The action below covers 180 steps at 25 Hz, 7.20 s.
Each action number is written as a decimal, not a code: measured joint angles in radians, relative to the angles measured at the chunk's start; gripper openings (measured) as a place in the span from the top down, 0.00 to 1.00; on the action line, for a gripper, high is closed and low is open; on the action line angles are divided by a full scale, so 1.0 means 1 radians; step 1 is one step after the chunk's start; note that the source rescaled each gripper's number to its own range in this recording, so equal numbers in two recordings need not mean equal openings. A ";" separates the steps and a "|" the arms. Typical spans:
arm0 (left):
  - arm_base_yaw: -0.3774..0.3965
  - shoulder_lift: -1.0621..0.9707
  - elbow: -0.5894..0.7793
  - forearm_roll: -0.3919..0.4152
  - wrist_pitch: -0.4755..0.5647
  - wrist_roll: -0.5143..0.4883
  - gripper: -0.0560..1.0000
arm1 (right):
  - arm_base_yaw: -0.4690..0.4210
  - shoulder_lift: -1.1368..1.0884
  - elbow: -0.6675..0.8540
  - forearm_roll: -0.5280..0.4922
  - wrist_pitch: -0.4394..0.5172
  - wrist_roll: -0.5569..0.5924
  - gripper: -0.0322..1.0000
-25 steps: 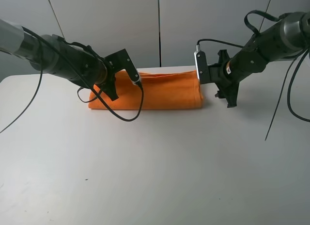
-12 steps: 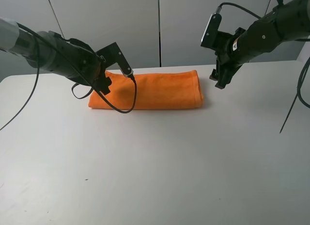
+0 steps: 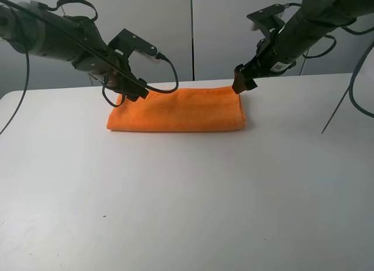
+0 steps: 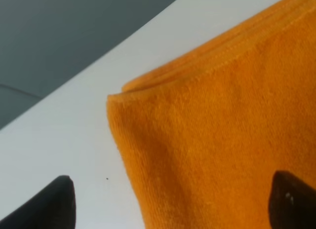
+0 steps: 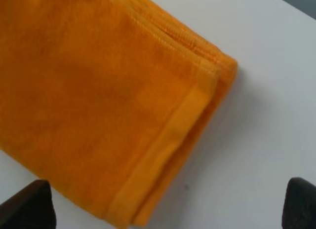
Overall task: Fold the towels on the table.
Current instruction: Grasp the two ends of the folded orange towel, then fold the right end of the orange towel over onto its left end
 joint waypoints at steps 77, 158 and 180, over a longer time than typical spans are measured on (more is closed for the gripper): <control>0.257 0.192 -0.095 -0.971 0.215 0.702 0.00 | 0.000 0.351 -0.196 0.065 0.052 0.550 0.00; 0.256 0.222 -0.116 -0.927 0.249 0.638 0.00 | 0.052 0.363 -0.329 0.486 0.185 0.449 0.95; 0.256 0.222 -0.116 -0.927 0.251 0.654 0.00 | 0.184 0.363 -0.335 0.762 0.035 0.491 0.95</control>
